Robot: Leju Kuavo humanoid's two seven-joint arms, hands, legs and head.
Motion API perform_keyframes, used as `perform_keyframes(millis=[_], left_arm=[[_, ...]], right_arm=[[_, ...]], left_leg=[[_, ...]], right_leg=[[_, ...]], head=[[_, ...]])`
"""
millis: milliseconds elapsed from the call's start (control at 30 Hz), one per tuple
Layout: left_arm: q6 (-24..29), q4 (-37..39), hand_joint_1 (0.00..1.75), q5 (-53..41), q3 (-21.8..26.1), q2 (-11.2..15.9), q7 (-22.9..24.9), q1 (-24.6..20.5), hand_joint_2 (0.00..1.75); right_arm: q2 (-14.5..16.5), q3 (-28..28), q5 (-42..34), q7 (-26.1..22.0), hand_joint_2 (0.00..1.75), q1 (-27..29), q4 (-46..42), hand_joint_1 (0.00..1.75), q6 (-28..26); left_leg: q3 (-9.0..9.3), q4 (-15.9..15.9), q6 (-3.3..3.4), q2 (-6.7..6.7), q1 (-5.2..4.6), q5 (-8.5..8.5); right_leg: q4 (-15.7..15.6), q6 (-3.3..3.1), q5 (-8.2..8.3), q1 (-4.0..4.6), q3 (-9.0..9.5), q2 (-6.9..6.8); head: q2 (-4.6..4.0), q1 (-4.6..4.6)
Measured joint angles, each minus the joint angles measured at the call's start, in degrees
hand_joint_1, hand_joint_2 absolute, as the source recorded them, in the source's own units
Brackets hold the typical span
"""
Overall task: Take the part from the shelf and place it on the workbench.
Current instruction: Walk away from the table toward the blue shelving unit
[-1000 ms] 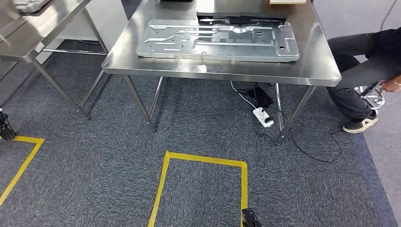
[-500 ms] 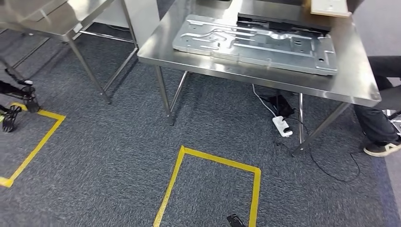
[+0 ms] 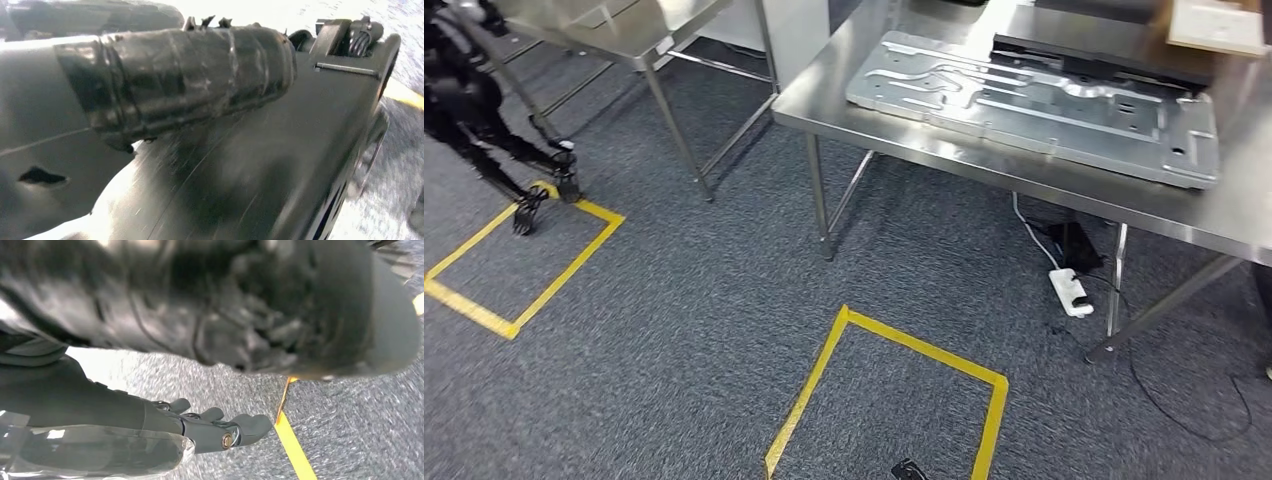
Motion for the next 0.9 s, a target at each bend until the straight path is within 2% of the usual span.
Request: perform_keyframes(millis=[33,67,133,167,200,267,300,367,400,467,500,533,567,600,667,700,733,800,833,900], left_arm=[[-0.08,0.00,0.00,0.00,0.00,-0.01,0.00,0.01,0.00],[-0.19,0.00,0.00,0.02,0.00,0.00,0.00,0.02,0.00],[-0.31,0.00,0.00,-0.01,0.00,-0.02,0.00,-0.04,0.00],[-0.32,0.00,0.00,-0.04,0.00,-0.05,-0.01,-0.08,0.00],[-0.28,0.00,0.00,-0.08,0.00,-0.08,-0.03,-0.08,0.00],[-0.23,0.01,0.00,-0.19,0.00,-0.09,-0.11,0.04,0.00],[-0.19,0.02,0.00,-0.26,0.00,-0.09,-0.16,0.11,0.00],[-0.11,0.02,0.00,-0.42,0.00,-0.11,-0.24,0.13,0.00],[-0.08,0.02,0.00,-0.47,0.00,-0.16,-0.28,0.10,0.00],[-0.09,0.02,0.00,-0.49,0.00,-0.26,-0.35,0.04,0.00],[-0.09,0.02,0.00,-0.48,0.00,-0.30,-0.37,0.04,0.00],[-0.09,0.02,0.00,-0.48,0.00,-0.32,-0.37,0.04,0.00],[-0.09,0.02,0.00,-0.48,0.00,-0.33,-0.38,0.05,0.00],[-0.08,0.02,0.00,-0.48,0.00,-0.34,-0.39,0.05,0.00],[-0.08,0.02,0.00,-0.49,0.00,-0.36,-0.42,0.01,0.00],[-0.09,0.02,0.00,-0.48,0.00,-0.37,-0.44,-0.02,0.00],[-0.09,0.02,0.00,-0.48,0.00,-0.37,-0.46,-0.02,0.00],[-0.10,0.03,0.00,-0.45,0.00,-0.33,-0.49,0.09,0.00],[-0.11,0.03,0.00,-0.44,0.00,-0.30,-0.49,0.14,0.00],[-0.36,0.04,0.00,-0.39,0.00,-0.26,-0.49,0.09,0.00]], right_arm=[[-0.06,0.38,0.26,0.11,0.00,-0.03,0.01,0.00,0.09],[-0.10,0.76,0.50,0.17,0.00,-0.09,0.01,0.00,0.17],[-0.13,1.36,0.88,0.18,0.00,-0.24,0.00,0.00,0.22],[-0.16,1.59,1.00,0.18,0.00,-0.30,0.00,0.00,0.23],[-0.19,1.80,1.10,0.18,0.00,-0.35,0.00,0.00,0.28],[-0.22,2.24,1.22,0.18,0.00,-0.46,-0.04,0.00,0.45],[-0.25,2.43,1.23,0.18,0.00,-0.51,-0.07,0.00,0.52],[-0.31,2.70,1.08,0.14,0.00,-0.54,-0.13,0.00,0.57],[-0.35,2.80,0.96,0.11,0.00,-0.49,-0.13,0.00,0.61],[-0.46,2.88,0.74,0.09,0.00,-0.27,-0.11,0.00,0.72],[-0.55,2.90,0.70,0.09,0.00,-0.15,-0.11,0.00,0.76],[-0.64,2.91,0.68,0.09,0.00,-0.08,-0.11,0.00,0.77],[-0.73,2.92,0.68,0.09,0.00,-0.06,-0.11,0.00,0.77],[-0.80,2.93,0.68,0.09,0.00,-0.09,-0.11,0.00,0.77],[-0.85,2.97,0.68,0.09,0.00,-0.14,-0.10,0.00,0.79],[-0.85,2.99,0.68,0.09,0.00,-0.15,-0.10,0.00,0.80],[-0.84,3.02,0.68,0.09,0.00,-0.15,-0.09,0.00,0.81],[-0.84,3.09,0.67,0.10,0.00,-0.19,-0.10,0.00,0.81],[-0.86,3.12,0.66,0.10,0.00,-0.23,-0.10,0.00,0.81],[-0.87,3.21,0.62,0.04,0.00,-0.35,-0.12,0.00,0.80]], left_leg=[[0.44,-0.84,-0.22,0.23,0.25,1.04],[1.98,-3.73,-0.34,0.68,0.43,2.87],[5.88,-11.16,-0.29,2.71,0.31,5.84],[7.12,-13.54,-0.01,3.44,0.07,6.49],[7.57,-14.59,0.35,3.79,-0.21,6.52],[7.44,-14.81,1.25,2.75,-0.53,6.62],[7.51,-15.09,1.66,2.19,-0.51,6.78],[7.83,-15.65,2.67,1.19,-0.41,7.10],[7.89,-15.73,3.07,0.68,-0.46,7.13],[7.91,-15.68,3.60,-0.60,-0.69,7.07],[7.94,-15.61,3.65,-1.40,-0.80,7.04],[7.96,-15.48,3.67,-2.25,-0.88,6.98],[7.97,-15.26,3.65,-3.14,-0.91,6.87],[7.94,-14.93,3.55,-4.00,-0.89,6.69],[7.56,-14.06,3.13,-5.50,-1.00,6.26],[7.32,-13.77,2.88,-6.04,-1.03,6.14],[7.08,-13.66,2.63,-6.55,-1.03,6.13],[6.76,-13.70,2.19,-7.34,-0.82,6.24],[6.52,-13.31,1.93,-6.52,-0.88,6.01],[4.67,-9.42,1.32,-2.80,-0.94,4.00]], right_leg=[[0.04,0.11,-0.13,-0.07,0.07,-0.73],[0.08,0.28,-0.28,-0.16,0.20,-1.37],[0.10,0.84,-0.63,-0.17,0.59,-2.44],[0.04,1.20,-0.75,-0.12,0.75,-2.86],[-0.04,1.57,-0.83,-0.06,0.88,-3.23],[-0.32,2.34,-0.90,-0.07,1.13,-3.90],[-0.14,2.64,-1.23,-0.20,1.15,-3.47],[2.78,2.79,-3.30,-0.38,-0.07,-1.23],[6.06,2.66,-5.01,-0.33,-1.63,0.16],[13.64,2.45,-7.83,0.01,-5.54,1.46],[15.80,2.42,-8.01,0.15,-6.88,1.70],[15.88,2.38,-7.10,0.24,-7.29,1.86],[13.70,2.30,-5.20,0.27,-6.62,2.06],[10.01,2.18,-3.05,0.21,-5.24,2.78],[3.64,2.00,-0.67,-0.03,-2.66,5.00],[2.18,1.93,-0.52,-0.13,-2.08,5.85],[1.93,1.85,-0.77,-0.10,-1.88,6.02],[1.69,1.36,-0.62,-0.10,-1.56,4.96],[1.47,1.05,-0.52,-0.14,-1.27,4.36],[1.05,0.48,-0.42,-0.20,-0.72,2.90]], head=[[0.00,-0.01],[0.00,-0.02],[0.00,-0.02],[0.00,0.01],[-0.01,0.01],[-0.01,0.03],[-0.01,0.07],[-0.01,0.31],[-0.01,0.46],[-0.01,0.57],[-0.01,0.56],[-0.01,0.56],[0.00,0.56],[0.00,0.57],[0.00,0.57],[0.00,0.57],[0.00,0.57],[0.00,0.60],[0.00,0.52],[-0.01,0.18]])
